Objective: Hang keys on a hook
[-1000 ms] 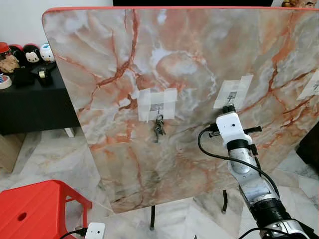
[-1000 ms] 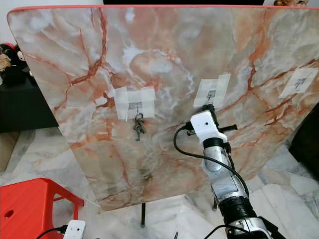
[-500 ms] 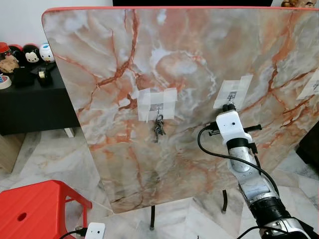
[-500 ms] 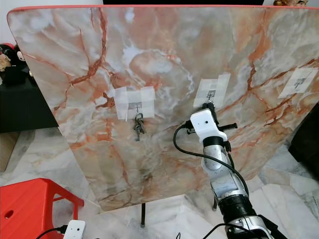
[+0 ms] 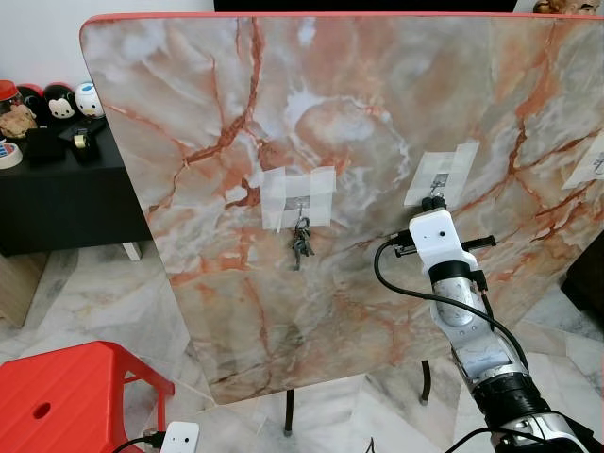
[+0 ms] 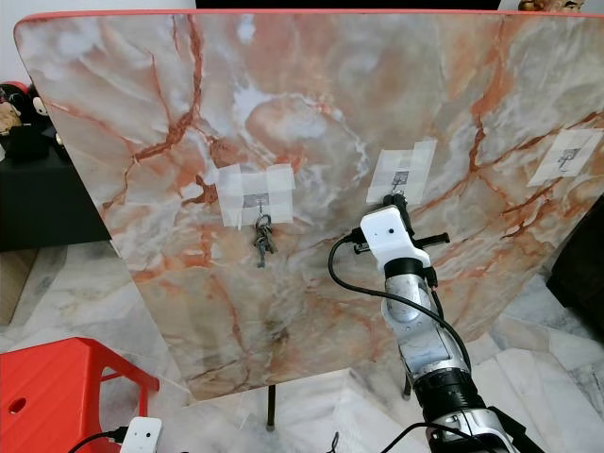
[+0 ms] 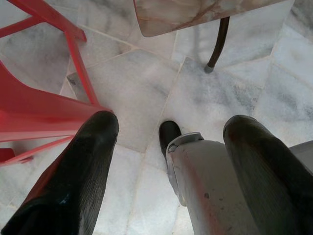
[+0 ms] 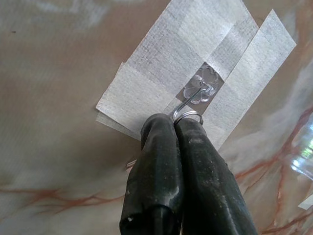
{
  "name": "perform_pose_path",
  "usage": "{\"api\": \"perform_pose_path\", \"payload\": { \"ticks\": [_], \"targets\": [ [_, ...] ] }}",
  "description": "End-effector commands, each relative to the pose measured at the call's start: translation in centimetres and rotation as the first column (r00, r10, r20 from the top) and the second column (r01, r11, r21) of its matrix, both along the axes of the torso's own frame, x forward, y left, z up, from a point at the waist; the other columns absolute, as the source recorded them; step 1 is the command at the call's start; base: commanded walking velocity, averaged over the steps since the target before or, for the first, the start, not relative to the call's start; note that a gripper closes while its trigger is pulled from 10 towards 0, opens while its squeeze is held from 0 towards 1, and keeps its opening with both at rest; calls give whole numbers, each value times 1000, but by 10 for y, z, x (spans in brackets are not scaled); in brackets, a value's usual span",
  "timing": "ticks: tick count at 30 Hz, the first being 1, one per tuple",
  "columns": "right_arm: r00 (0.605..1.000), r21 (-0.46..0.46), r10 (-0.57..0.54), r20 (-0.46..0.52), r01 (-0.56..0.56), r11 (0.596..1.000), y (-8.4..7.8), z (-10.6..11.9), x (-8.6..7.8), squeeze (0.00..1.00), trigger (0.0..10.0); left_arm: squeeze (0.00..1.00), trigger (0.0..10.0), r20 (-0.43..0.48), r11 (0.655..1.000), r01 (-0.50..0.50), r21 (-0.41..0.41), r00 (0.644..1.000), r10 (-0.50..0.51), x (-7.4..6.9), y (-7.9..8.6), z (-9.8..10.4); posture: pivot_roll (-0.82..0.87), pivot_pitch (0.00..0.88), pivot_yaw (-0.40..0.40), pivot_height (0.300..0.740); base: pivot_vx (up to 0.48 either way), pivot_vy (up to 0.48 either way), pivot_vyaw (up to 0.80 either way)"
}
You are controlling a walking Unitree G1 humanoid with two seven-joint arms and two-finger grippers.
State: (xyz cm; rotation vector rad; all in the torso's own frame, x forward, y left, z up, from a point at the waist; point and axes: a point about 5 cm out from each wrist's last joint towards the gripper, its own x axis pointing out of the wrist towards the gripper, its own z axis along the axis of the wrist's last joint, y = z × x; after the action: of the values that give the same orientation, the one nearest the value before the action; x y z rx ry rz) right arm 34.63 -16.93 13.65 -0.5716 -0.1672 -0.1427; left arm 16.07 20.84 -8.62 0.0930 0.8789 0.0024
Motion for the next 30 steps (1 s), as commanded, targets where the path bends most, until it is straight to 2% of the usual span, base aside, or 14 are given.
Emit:
{"api": "perform_pose_path", "payload": {
  "ticks": [1,30],
  "targets": [
    [1000,-6,-17,-2,17,1000,-4,3,3,0,10000,0,10000,-2,1000,4,-5,1000,-4,0,-3,0,17,22,-74,740,0,0,0],
    [999,-50,19,-31,-21,999,-2,4,6,0,10000,0,10000,3,1000,2,-4,1000,-2,2,-2,0,18,16,-72,740,0,0,0]
  ]
}}
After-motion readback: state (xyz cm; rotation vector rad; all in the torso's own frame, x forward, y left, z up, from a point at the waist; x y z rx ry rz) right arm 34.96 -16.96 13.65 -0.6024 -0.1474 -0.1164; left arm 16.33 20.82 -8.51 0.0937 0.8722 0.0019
